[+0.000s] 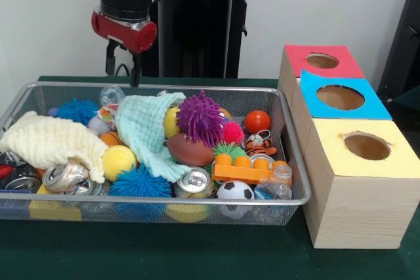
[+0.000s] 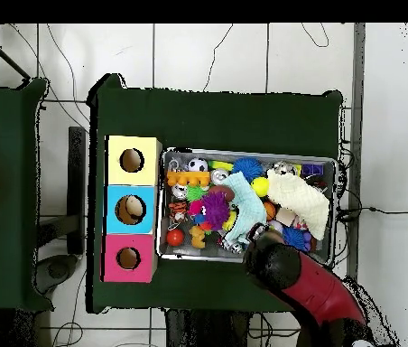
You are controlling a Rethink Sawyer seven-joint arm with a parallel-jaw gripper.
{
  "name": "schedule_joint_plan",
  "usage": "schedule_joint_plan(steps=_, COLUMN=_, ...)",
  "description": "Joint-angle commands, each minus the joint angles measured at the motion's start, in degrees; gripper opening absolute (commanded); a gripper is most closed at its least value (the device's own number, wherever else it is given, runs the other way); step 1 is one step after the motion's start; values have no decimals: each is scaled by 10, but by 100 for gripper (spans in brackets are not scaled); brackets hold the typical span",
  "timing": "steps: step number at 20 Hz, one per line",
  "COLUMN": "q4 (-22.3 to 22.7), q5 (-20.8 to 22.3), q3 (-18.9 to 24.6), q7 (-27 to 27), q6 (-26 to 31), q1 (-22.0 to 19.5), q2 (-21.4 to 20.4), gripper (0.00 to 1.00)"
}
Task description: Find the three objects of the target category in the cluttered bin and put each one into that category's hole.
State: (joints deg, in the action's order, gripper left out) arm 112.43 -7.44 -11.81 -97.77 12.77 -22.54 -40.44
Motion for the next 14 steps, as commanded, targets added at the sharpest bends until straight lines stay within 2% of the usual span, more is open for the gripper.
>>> schedule_joint_plan(steps=1, q4=37, q5=-59, q3=13, q7=-191, q6=-75, q1=-16, q2=59, gripper=100)
schedule_joint_plan(steps=4, q4=41, q5=-78, q3=7, q7=-212, q6=-94, q1=-15, q2=77, gripper=100)
schedule_joint_plan(steps=9, q4=50, q5=-104, q3=5, q7=-235, q6=-98, q1=-21, q2=79, gripper=100)
schedule_joint_plan(steps=11, q4=37, q5=-135, q3=-40, q7=-257, q6=-43, q1=12, q2=75, gripper=100)
schedule_joint_plan(steps=14, q4=36, q5=-156, q3=-56, q7=-275, q6=-19, q1=23, q2=85, gripper=100)
